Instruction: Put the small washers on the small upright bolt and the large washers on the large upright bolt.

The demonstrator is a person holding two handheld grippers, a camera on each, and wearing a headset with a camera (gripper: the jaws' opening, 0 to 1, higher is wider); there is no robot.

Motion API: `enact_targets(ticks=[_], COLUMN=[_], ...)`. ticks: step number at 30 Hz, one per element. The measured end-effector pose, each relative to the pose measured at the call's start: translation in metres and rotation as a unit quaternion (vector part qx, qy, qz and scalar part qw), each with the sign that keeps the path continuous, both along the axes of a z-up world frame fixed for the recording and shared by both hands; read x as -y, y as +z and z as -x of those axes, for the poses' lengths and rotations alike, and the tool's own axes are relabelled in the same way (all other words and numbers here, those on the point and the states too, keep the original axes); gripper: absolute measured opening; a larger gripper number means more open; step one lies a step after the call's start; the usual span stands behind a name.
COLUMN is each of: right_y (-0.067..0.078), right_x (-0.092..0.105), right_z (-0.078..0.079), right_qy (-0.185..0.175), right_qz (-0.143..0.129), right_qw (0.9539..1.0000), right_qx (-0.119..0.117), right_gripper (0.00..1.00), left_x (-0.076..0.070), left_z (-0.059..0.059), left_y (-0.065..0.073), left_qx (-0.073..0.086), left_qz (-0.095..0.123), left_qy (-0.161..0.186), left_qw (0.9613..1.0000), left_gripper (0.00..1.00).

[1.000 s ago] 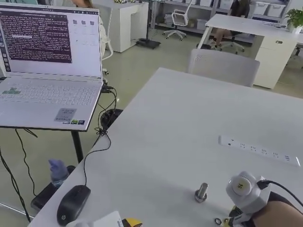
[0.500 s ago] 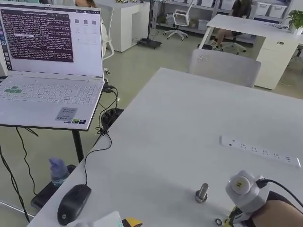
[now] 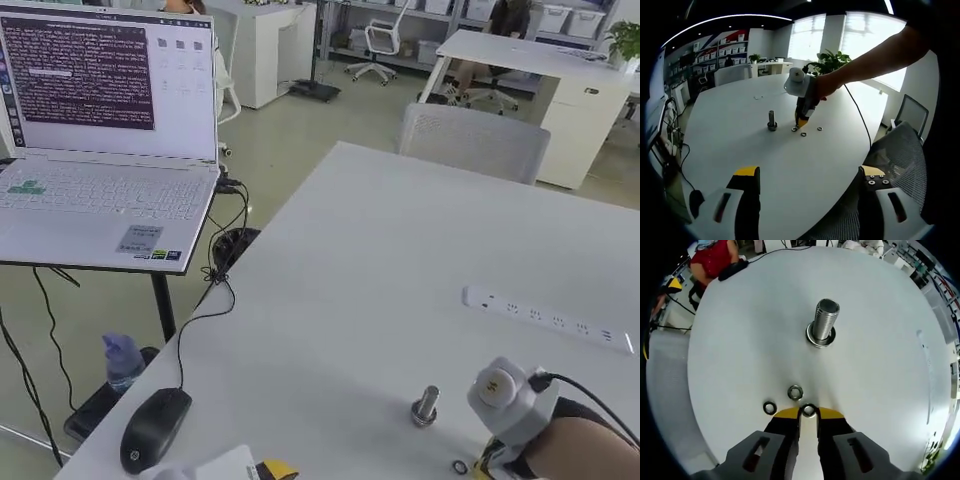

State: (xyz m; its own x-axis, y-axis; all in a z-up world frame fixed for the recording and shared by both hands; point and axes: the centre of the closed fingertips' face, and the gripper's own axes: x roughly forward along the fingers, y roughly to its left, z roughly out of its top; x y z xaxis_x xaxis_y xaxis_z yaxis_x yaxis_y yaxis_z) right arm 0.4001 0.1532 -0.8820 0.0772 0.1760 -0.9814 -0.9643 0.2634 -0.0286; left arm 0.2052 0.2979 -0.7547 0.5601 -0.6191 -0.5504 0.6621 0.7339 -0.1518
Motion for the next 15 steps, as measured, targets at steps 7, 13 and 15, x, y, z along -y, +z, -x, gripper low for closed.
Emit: enact_targets(ticks=[7, 13, 15], right_y=[0.0003, 0.0012, 0.0022], right_x=[0.0004, 0.0004, 0.0013], right_z=[0.0000, 0.0009, 0.0009], right_qy=[-0.011, -0.013, -0.012], right_qz=[-0.002, -0.004, -0.004], right_qw=[0.9999, 0.9999, 0.9999], right_qx=[-0.002, -0.004, -0.004], right_gripper=[0.13, 0.13, 0.13], left_x=[-0.0007, 0.0007, 0.0012], left_z=[-0.0013, -0.0019, -0.0021], left_y=[0.0008, 0.0006, 0.0003], left_qx=[0.000, 0.000, 0.000], left_qz=[0.001, 0.002, 0.000], left_qy=[0.000, -0.001, -0.003], left_qw=[1.0000, 1.0000, 1.0000], left_gripper=[0.79, 0.79, 0.79])
